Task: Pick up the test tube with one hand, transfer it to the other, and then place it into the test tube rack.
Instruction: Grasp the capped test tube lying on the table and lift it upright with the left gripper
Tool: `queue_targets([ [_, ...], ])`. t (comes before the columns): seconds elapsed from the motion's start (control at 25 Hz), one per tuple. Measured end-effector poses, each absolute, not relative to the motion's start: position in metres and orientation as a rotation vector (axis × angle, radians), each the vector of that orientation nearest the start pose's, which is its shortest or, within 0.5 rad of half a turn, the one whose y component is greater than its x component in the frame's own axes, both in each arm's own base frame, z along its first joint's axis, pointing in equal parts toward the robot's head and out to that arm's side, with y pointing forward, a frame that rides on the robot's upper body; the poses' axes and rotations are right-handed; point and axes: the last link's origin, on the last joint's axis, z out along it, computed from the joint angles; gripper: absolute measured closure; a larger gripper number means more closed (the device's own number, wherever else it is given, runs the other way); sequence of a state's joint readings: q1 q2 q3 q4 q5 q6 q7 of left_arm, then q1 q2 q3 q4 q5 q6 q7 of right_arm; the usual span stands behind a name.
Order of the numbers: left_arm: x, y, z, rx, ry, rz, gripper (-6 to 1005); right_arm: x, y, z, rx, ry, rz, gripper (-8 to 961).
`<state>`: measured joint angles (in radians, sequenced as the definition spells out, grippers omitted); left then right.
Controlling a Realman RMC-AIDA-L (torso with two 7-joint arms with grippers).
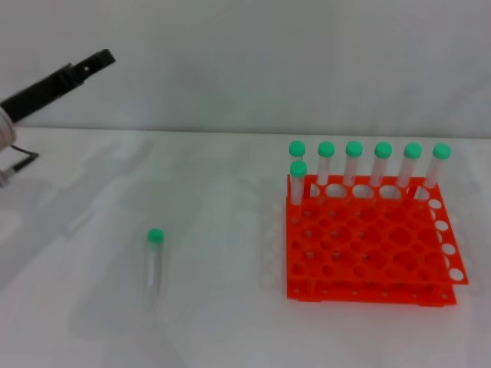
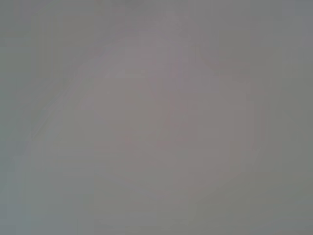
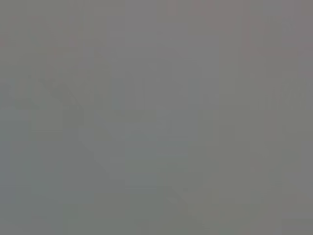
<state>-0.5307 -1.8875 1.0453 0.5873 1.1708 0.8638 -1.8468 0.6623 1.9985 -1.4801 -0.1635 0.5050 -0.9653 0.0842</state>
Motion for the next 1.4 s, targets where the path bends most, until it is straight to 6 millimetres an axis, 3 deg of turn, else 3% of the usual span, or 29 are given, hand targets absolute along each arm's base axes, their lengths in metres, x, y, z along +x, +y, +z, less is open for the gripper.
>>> queue_targets([
  [0.2, -0.271, 0.427, 0.128, -1.933, -1.425, -0.916, 158, 0.308, 0.430, 0.092, -1.241, 0.513, 0.706, 106],
  [0.56, -0.258, 0.416, 0.156, -1.944, -1.737, -0.370, 159, 0.301, 0.432, 0.098, -1.233, 0.478, 0.729, 109],
  [0.76, -0.244, 0.410, 0.173, -1.936, -1.849, -0.251, 160, 0.299, 0.433, 0.099, -1.231, 0.468, 0.735, 110],
  [1.0, -0.227, 0.397, 0.176, -1.940, -1.989, 0.030, 161, 0.297, 0.435, 0.101, -1.232, 0.461, 0.738, 112],
  [1.12, -0.223, 0.395, 0.176, -1.940, -2.027, 0.082, 162, 0.297, 0.436, 0.104, -1.228, 0.453, 0.741, 113],
  [1.4, -0.229, 0.390, 0.142, -1.946, -2.158, 0.170, 163, 0.295, 0.435, 0.107, -1.221, 0.434, 0.749, 115],
])
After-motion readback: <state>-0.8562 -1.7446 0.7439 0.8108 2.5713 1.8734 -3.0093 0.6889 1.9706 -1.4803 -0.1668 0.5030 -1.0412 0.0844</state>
